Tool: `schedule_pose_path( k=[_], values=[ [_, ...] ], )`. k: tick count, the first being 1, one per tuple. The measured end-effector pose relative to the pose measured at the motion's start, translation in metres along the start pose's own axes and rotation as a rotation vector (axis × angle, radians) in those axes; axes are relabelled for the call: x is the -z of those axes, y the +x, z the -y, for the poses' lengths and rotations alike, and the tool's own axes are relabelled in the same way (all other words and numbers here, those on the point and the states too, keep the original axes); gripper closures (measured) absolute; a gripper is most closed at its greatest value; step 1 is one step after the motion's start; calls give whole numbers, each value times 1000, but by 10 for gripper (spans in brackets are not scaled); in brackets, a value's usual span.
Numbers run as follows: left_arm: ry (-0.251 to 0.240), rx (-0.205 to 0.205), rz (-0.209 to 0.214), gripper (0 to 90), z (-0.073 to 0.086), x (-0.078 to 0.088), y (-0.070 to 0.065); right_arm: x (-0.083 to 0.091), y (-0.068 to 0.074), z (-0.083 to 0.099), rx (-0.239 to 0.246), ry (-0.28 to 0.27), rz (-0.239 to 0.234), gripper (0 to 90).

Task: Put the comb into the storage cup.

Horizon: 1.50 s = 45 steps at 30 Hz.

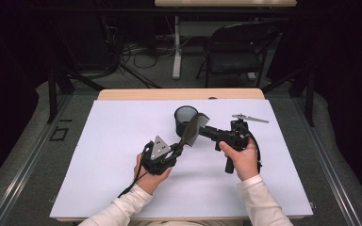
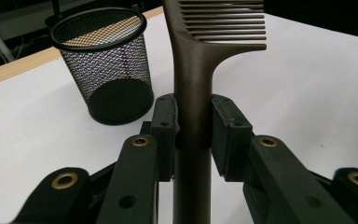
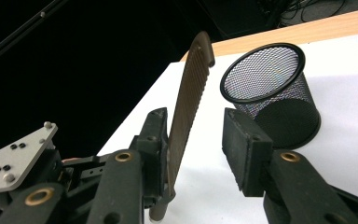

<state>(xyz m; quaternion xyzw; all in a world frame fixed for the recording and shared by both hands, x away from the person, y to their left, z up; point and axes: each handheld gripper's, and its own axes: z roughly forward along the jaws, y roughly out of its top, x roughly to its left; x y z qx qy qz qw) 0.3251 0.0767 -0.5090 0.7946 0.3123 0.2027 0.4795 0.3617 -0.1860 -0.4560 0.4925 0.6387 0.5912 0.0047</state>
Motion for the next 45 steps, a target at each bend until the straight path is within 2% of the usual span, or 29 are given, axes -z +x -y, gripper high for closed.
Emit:
schedule_pose_path(
  k=[13, 31, 45],
  values=[
    [8, -28, 21, 724, 1, -2, -10, 2, -2, -1, -27, 10, 8, 667],
    [23, -56, 36, 724, 2, -4, -17, 2, -9, -1, -68, 8, 6, 721],
    [26, -58, 41, 724, 3, -5, -19, 3, -12, -1, -94, 10, -6, 777]
  ],
)
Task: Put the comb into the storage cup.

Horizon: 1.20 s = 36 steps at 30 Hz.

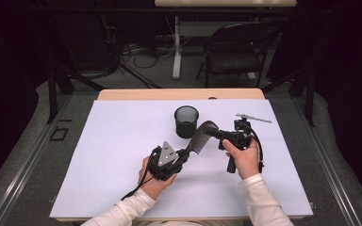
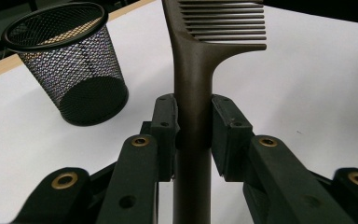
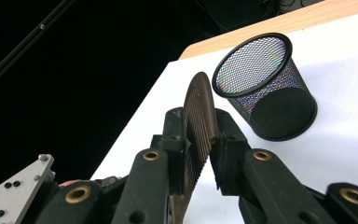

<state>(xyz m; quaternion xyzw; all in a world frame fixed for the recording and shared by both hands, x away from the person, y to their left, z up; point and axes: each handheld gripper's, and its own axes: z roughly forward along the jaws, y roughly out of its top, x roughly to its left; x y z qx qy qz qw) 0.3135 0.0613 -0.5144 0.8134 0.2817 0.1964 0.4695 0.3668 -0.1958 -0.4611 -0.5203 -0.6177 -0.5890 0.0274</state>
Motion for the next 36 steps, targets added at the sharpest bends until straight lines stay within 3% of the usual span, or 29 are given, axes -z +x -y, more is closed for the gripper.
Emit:
schedule_pose_path(
  k=[36],
  values=[
    [2, 3, 2, 724, 2, -2, -1, -1, -2, 2, -42, 12, -34, 867]
  ],
)
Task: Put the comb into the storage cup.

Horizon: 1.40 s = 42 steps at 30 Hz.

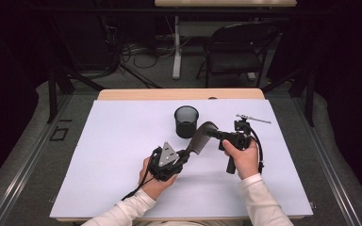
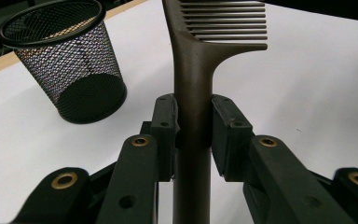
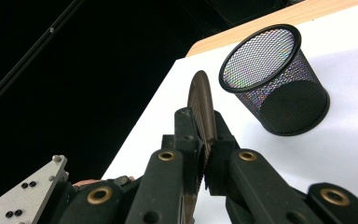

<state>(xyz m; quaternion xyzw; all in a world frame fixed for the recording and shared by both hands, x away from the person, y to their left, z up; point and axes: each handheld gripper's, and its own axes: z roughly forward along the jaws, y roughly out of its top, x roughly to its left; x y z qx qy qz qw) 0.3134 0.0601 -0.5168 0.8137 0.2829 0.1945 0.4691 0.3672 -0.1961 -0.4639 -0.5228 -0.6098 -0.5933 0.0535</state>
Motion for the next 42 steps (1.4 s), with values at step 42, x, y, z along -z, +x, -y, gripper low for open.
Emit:
schedule_pose_path(
  k=[42],
  values=[
    [-17, 31, 12, 631, 1, 0, 3, 1, -2, -1, -28, 6, -47, 868]
  ],
)
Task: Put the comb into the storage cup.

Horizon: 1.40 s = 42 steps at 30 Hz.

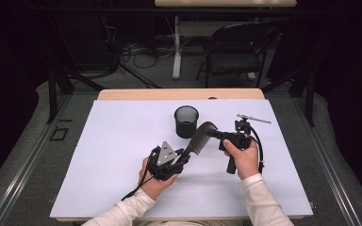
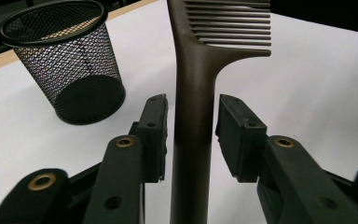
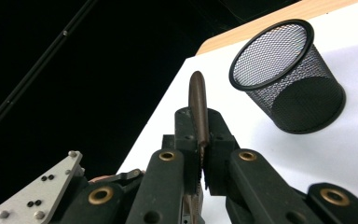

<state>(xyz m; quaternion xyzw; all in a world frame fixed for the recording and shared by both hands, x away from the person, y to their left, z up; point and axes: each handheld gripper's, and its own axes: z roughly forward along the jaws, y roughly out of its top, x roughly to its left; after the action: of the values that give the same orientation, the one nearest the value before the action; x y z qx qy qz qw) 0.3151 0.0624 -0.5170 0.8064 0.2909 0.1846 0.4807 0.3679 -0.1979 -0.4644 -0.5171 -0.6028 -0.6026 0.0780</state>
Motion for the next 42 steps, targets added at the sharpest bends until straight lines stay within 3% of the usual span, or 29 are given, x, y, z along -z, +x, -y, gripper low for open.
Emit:
schedule_pose_path(
  k=[15, 19, 28, 38, 42],
  values=[
    [-10, 62, 24, 446, -1, -1, 7, 3, -2, -2, -6, -14, 3, 868],
    [-34, 76, 28, 419, -3, 2, 9, 4, -4, -3, -2, -20, 6, 868],
    [-48, 131, 16, 372, -7, 7, 16, 8, -6, -5, -7, -40, 13, 868],
    [-91, 146, 24, 369, -11, 12, 25, 13, -7, -8, -10, -56, 15, 868],
    [-78, 151, 18, 368, -12, 13, 29, 16, -8, -9, -13, -62, 16, 868]
  ],
)
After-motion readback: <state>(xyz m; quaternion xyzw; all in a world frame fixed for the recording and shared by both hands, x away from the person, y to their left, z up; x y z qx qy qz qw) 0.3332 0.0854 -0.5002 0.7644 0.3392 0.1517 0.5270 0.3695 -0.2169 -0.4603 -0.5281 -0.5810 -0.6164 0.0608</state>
